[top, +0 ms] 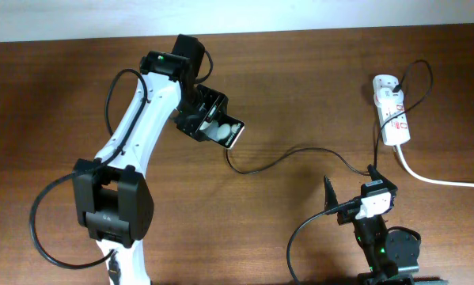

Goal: Plug charger to phone and switch on socket
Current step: 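Lift the phone with the left gripper and tilt it upright, then raise the held phone toward the left, bottom edge facing right, then move the right gripper toward the black cable's USB-C end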

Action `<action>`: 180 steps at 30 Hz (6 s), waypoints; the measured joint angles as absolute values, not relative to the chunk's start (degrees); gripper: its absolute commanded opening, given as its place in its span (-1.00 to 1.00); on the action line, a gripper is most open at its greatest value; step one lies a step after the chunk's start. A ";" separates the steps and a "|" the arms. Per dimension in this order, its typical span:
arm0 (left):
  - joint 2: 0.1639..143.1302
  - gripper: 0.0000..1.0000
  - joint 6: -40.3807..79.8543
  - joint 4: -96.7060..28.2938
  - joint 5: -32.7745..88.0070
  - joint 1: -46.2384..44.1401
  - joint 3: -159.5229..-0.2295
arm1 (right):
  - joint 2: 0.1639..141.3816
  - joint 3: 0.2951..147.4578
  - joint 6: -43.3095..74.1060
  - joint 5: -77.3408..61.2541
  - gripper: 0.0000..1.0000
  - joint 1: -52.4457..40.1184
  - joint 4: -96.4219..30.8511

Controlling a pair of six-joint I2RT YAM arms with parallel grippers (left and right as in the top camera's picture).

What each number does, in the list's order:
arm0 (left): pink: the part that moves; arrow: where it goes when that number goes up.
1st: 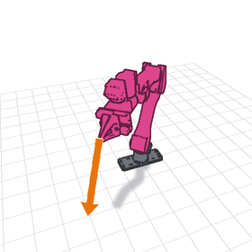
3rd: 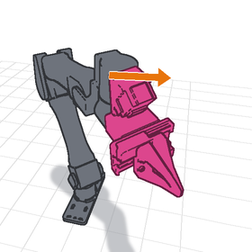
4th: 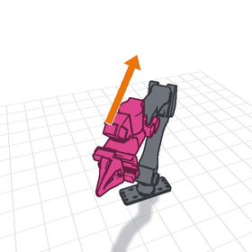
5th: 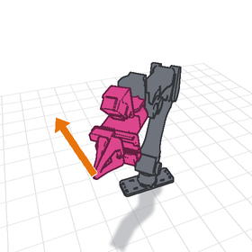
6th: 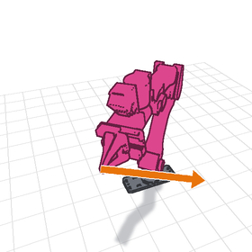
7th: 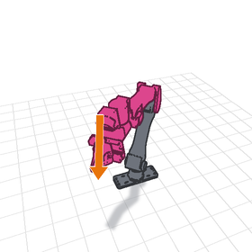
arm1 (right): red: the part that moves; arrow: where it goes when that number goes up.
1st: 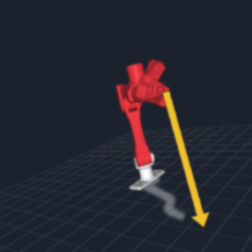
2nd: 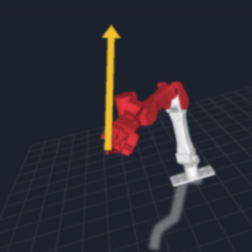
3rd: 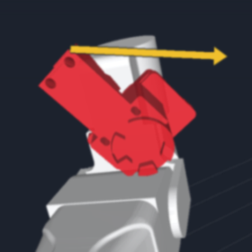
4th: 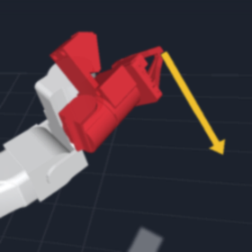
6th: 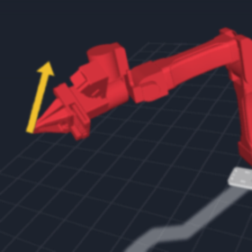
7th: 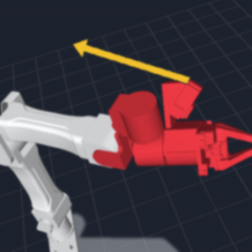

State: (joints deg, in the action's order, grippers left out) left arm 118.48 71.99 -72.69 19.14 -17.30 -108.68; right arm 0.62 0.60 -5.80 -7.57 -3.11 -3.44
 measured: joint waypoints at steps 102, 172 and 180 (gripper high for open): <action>118.48 -1.00 76.03 -75.64 49.36 -3.77 -108.75 | 0.62 0.60 -5.82 -7.49 0.97 -3.11 -3.44; 118.48 -1.00 74.74 -75.66 52.27 -3.73 -108.75 | 18.55 18.35 7.60 -18.13 0.97 -3.09 -17.12; 118.48 -1.00 74.67 -75.66 52.25 -3.73 -108.77 | 36.56 37.67 7.60 -19.46 0.97 2.70 -36.49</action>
